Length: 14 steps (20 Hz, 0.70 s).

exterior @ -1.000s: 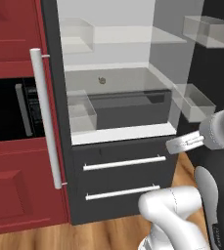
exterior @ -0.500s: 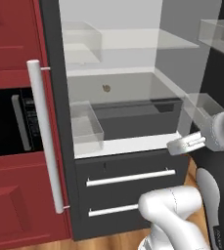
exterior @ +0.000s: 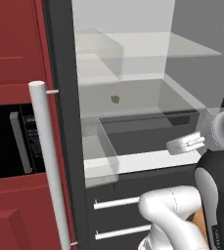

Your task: Grab the garlic and lime from the fridge, place them in the blender, close the lid, and turn on the blender to create a marinade.

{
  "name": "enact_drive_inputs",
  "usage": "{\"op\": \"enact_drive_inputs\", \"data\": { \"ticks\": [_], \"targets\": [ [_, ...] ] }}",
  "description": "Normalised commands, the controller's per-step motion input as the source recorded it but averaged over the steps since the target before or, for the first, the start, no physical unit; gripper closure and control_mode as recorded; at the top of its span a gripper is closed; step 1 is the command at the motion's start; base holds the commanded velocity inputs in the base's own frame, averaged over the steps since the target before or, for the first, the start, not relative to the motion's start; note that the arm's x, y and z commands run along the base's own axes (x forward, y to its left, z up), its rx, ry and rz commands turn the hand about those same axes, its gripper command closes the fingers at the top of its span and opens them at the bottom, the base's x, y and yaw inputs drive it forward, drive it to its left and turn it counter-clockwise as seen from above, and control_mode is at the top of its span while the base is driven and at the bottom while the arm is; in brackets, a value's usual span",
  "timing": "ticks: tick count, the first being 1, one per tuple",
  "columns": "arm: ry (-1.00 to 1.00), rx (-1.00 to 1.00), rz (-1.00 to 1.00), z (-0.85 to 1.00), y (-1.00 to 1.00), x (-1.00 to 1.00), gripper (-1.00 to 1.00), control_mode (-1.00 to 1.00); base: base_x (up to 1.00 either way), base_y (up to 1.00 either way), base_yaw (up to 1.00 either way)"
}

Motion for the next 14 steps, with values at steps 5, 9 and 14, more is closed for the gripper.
{"op": "enact_drive_inputs", "data": {
  "ticks": [5,9,14],
  "targets": [
    [0.0,0.0,0.0,0.0,0.0,0.0,-1.0,1.0,0.6,0.24,0.0],
    [0.0,0.0,0.0,0.0,0.0,0.0,-1.0,1.0,0.63,0.15,0.0],
    [0.0,0.0,0.0,0.0,0.0,0.0,-1.0,1.0,0.48,0.27,0.0]
  ]
}}
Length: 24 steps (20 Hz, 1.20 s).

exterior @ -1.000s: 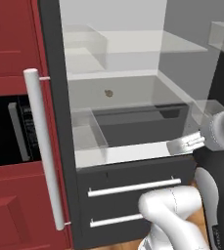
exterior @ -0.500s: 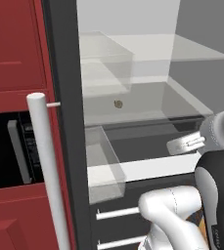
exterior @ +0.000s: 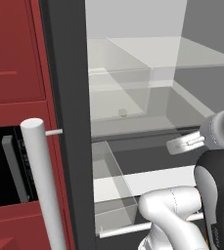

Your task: Grab the garlic and lime from the fridge, place them in the blender, close the lid, and turn on the blender to create a marinade.

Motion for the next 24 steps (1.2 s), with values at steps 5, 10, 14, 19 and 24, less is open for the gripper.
{"op": "enact_drive_inputs", "data": {
  "ticks": [5,10,14,19,24],
  "targets": [
    [0.02,0.0,-0.01,0.0,0.18,0.23,-1.0,-1.0,0.29,0.21,-0.01],
    [0.12,0.0,-0.06,0.0,0.4,0.91,-1.0,-1.0,0.0,0.0,0.0],
    [0.16,0.0,-0.04,0.0,0.23,1.0,-1.0,-1.0,0.0,0.0,0.0],
    [0.06,0.01,0.0,-0.37,-0.01,0.77,-1.0,-1.0,0.0,0.0,0.0],
    [-0.04,0.04,0.0,-0.36,-0.04,0.52,-1.0,-1.0,0.0,0.0,0.0]
  ]
}}
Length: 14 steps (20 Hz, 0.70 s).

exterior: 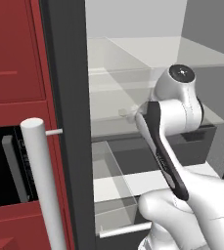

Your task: Grab the garlic and lime from the fridge, place them in the blender, close the lid, and turn on the blender to create a marinade.

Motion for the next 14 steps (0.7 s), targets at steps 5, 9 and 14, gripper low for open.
{"op": "enact_drive_inputs", "data": {
  "ticks": [5,9,14],
  "targets": [
    [0.0,0.01,-0.03,-0.44,0.07,0.71,-1.0,-1.0,0.0,0.0,0.0],
    [0.0,0.0,-0.08,-0.27,0.16,0.86,-1.0,-1.0,0.0,0.0,0.0],
    [0.01,0.0,-0.08,-0.18,0.06,0.81,-1.0,-1.0,0.0,0.0,0.0]
  ]
}}
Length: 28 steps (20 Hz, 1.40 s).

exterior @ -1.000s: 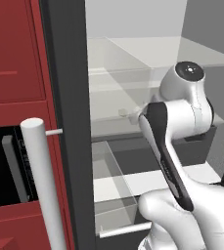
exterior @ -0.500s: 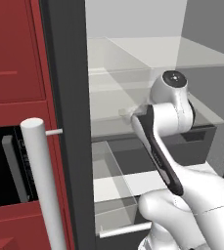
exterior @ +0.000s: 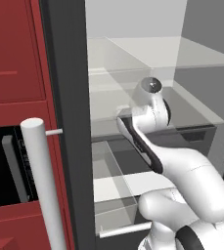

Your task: Grab the garlic and lime from the fridge, place them in the blender, close the lid, and turn on the blender to create a marinade.

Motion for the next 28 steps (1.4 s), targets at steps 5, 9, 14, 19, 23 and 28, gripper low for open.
{"op": "enact_drive_inputs", "data": {
  "ticks": [5,9,14,19,23,28],
  "targets": [
    [0.05,0.0,-0.02,-0.29,0.0,0.6,-1.0,-1.0,0.0,0.0,0.0],
    [0.05,0.0,0.0,-0.15,0.0,0.46,-1.0,-1.0,0.0,0.0,0.0],
    [0.05,0.0,0.0,-0.13,0.0,0.48,-1.0,-1.0,0.0,0.0,0.0],
    [0.04,0.0,0.0,-0.2,0.0,0.43,-1.0,-1.0,0.0,0.0,0.0],
    [0.02,0.0,0.0,-0.27,0.0,0.35,-1.0,-1.0,0.0,0.0,0.0],
    [0.01,0.0,-0.01,-0.34,0.0,0.33,-1.0,-1.0,0.0,0.0,0.0]
  ]
}}
